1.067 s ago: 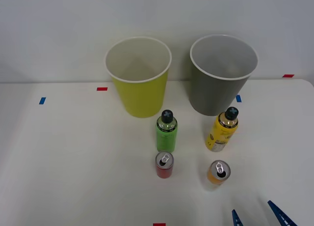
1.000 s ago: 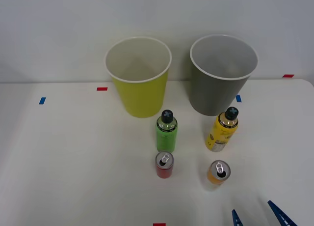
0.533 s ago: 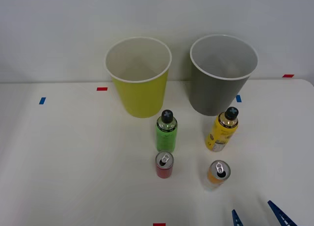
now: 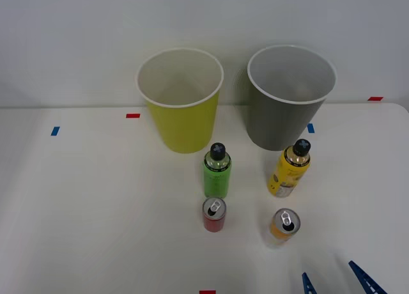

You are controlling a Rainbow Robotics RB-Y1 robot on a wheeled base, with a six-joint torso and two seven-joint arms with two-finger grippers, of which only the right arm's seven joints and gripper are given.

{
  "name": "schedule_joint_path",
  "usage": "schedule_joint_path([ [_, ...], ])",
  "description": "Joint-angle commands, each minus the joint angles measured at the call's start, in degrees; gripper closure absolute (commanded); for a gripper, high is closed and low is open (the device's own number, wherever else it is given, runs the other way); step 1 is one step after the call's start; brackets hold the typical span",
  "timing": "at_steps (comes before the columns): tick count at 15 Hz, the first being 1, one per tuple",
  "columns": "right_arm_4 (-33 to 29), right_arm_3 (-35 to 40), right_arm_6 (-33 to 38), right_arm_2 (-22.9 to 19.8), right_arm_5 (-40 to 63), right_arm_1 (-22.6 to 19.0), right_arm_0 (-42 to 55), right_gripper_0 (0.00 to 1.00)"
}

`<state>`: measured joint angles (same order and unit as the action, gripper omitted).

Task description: Put cans in the gray bin, plastic bottles in the light green bin

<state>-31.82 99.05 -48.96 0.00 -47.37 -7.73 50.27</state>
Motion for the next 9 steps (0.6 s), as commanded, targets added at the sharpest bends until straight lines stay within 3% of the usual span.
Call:
schedule_joint_path([
  [1, 0.0, 0.0, 0.0, 0.0, 0.0, 0.0, 0.0, 0.0],
  [9, 0.0, 0.0, 0.0, 0.0, 0.0, 0.0, 0.0, 0.0],
])
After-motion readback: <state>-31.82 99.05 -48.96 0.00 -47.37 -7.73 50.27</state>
